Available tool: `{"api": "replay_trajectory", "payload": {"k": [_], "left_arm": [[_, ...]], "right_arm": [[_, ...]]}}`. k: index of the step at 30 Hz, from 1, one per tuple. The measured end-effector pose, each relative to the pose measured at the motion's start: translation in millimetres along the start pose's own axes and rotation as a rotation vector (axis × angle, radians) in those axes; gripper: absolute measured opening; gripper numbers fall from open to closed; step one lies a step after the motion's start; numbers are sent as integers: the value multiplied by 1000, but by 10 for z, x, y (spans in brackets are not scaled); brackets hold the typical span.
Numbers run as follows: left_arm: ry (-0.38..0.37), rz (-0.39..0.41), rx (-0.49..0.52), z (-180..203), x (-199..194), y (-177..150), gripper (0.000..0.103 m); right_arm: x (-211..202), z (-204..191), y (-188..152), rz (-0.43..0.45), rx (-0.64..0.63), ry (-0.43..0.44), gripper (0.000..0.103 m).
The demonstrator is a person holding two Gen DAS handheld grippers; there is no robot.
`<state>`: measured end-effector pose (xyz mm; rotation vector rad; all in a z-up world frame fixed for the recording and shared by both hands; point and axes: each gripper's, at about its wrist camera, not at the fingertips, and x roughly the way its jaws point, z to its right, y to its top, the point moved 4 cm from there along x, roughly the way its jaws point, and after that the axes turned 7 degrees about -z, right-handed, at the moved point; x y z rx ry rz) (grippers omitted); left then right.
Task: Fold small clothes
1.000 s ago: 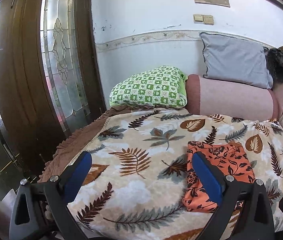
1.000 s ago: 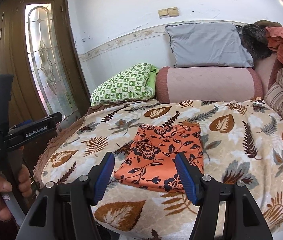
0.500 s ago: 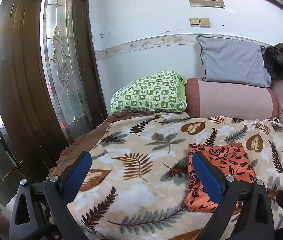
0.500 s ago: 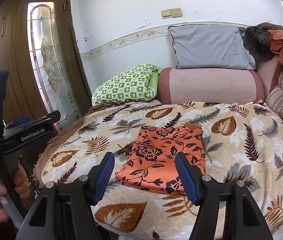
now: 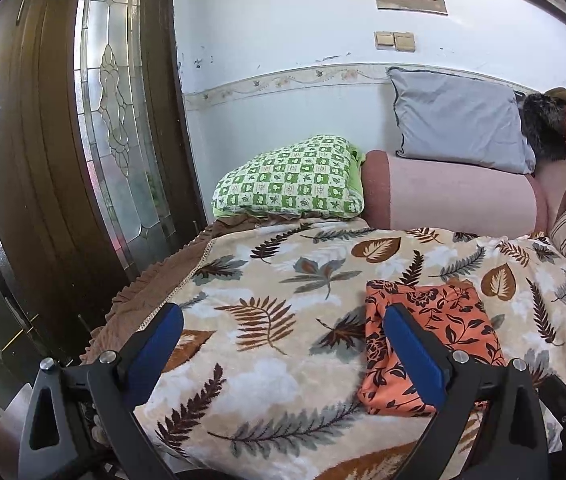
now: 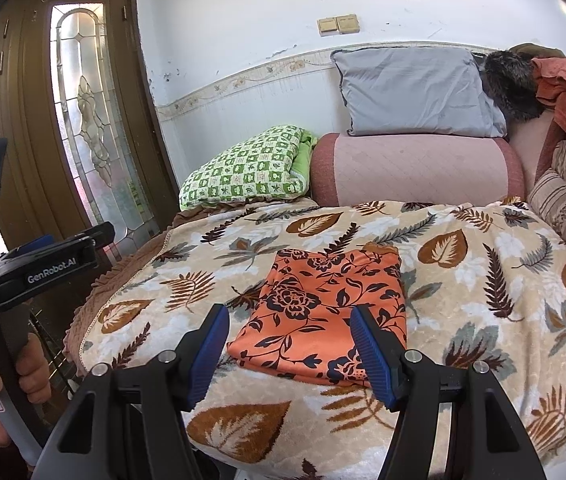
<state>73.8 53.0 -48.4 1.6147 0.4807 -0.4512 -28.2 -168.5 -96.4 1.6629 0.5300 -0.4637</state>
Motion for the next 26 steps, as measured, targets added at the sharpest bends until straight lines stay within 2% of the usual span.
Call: {"api": "replay_trajectory", "payload": {"k": [21, 26], "left_arm": [[-34, -45, 39, 90, 199, -58, 100], [-65, -58, 28, 89, 316, -58, 100]], "right_arm": [[285, -50, 0, -49, -28, 17, 67], [383, -7, 65, -58, -13, 32, 67]]}}
